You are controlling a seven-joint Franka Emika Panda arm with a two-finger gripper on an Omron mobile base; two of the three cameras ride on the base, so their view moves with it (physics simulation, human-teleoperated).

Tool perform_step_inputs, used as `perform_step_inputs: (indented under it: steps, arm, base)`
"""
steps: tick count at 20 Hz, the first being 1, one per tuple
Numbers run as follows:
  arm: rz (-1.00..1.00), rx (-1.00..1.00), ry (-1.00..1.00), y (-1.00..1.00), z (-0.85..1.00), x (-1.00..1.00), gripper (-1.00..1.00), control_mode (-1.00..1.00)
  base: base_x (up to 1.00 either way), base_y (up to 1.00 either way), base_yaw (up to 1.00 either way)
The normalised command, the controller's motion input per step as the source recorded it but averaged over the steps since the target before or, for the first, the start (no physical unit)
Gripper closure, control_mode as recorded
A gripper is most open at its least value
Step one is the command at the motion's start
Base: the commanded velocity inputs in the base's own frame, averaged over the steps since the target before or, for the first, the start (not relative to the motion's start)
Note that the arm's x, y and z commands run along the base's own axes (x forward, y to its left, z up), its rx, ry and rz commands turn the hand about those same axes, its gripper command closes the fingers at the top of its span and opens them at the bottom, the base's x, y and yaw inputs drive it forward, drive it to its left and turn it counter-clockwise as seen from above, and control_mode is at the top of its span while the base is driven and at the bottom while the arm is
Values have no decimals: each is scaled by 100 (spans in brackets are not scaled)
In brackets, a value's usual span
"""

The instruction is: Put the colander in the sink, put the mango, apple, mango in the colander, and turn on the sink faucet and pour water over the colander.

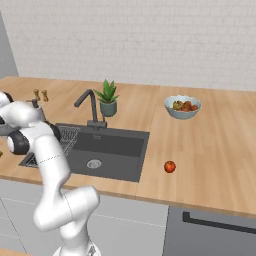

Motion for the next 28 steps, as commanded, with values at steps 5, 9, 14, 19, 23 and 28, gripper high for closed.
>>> perform_step_inputs:
  steps: [5, 9, 14, 19, 23, 28]
  arm:
    - [-16, 1, 0, -25, -3, -41, 100, -100]
    - [-16, 1, -5, -59, 0, -85, 100, -100]
    - [-14, 6, -4, -93, 0, -99, 100, -100]
    - [-8, 10, -2, -100, 5, -90, 100, -100]
    - [0, 17, -1, -100, 14, -75, 100, -100]
    - [0, 26, -3, -100, 28, -51, 100, -100]
  base:
    - [0, 0, 0]
    - [0, 0, 0]
    - [0, 0, 0]
    - [0, 0, 0]
    - [0, 0, 0]
    - [0, 0, 0]
